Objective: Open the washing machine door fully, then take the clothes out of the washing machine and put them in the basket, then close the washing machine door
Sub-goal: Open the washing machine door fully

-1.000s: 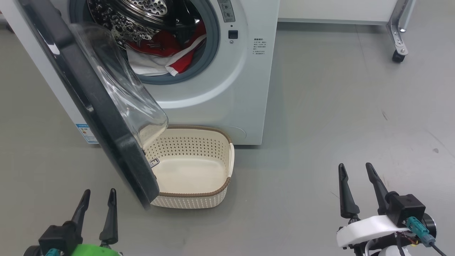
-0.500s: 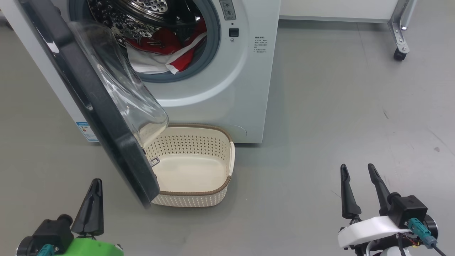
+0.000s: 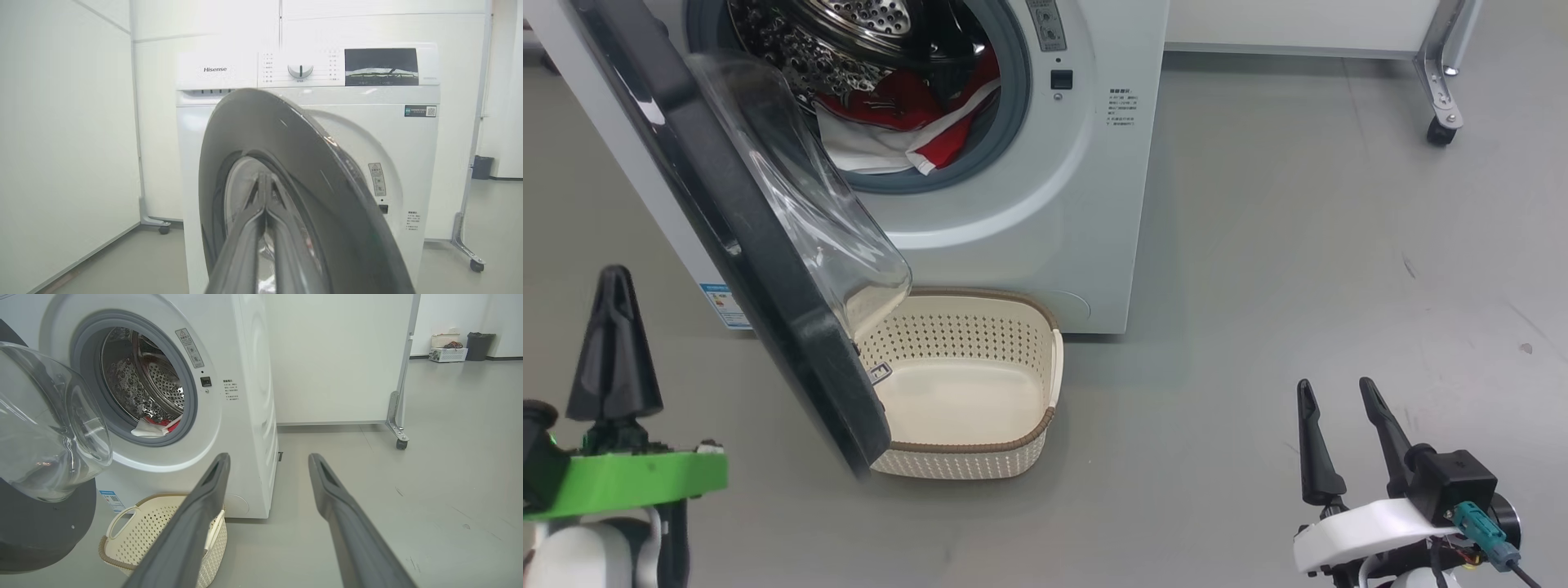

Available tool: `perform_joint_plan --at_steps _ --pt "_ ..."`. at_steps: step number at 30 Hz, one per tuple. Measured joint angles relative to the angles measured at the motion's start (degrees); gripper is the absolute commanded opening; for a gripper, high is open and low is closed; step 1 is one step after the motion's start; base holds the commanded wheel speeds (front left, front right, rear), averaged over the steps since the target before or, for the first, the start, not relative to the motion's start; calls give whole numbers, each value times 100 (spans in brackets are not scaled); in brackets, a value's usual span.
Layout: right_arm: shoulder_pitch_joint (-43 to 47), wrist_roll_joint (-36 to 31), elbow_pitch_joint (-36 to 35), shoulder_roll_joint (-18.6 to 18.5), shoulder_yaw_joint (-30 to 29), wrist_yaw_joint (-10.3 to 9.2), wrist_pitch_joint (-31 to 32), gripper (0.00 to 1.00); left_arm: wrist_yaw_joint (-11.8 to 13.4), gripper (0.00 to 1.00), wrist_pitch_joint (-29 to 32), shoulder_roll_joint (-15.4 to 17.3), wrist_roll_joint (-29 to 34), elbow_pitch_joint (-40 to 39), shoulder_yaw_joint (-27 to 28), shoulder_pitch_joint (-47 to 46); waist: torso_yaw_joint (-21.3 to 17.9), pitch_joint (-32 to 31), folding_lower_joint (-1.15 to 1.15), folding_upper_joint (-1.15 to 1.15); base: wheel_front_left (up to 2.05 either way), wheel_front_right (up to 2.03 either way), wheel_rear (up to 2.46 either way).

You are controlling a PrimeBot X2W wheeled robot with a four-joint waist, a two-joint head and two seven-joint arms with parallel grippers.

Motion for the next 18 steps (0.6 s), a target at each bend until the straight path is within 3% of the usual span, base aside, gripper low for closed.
perform_joint_plan --at_steps 9,18 --pt "-1 -15 34 101 -56 44 0 100 0 0 -3 238 41 -583 -417 -449 -75 -15 0 0 0 0 0" --pt "-8 -10 40 179 -89 93 0 100 0 0 309 169 -26 -354 -1611 -479 -238 83 0 0 0 0 0"
